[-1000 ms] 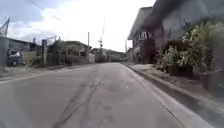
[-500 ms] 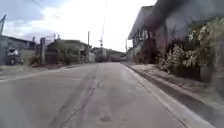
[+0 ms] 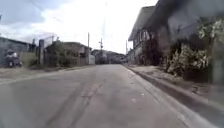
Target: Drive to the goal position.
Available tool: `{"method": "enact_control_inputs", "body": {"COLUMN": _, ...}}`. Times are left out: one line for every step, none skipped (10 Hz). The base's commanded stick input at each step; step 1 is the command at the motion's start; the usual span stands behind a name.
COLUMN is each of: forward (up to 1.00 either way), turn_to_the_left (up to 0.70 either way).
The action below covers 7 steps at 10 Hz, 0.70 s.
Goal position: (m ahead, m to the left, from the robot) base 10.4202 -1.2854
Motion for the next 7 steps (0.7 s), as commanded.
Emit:
{"method": "enact_control_inputs", "body": {"forward": 1.00, "turn_to_the_left": -0.40}}
{"method": "enact_control_inputs", "body": {"forward": 0.99, "turn_to_the_left": -0.40}}
{"method": "enact_control_inputs", "body": {"forward": 0.99, "turn_to_the_left": -0.33}}
{"method": "enact_control_inputs", "body": {"forward": 1.00, "turn_to_the_left": -0.16}}
{"method": "enact_control_inputs", "body": {"forward": 1.00, "turn_to_the_left": -0.10}}
{"method": "enact_control_inputs", "body": {"forward": 1.00, "turn_to_the_left": -0.09}}
{"method": "enact_control_inputs", "body": {"forward": 1.00, "turn_to_the_left": -0.09}}
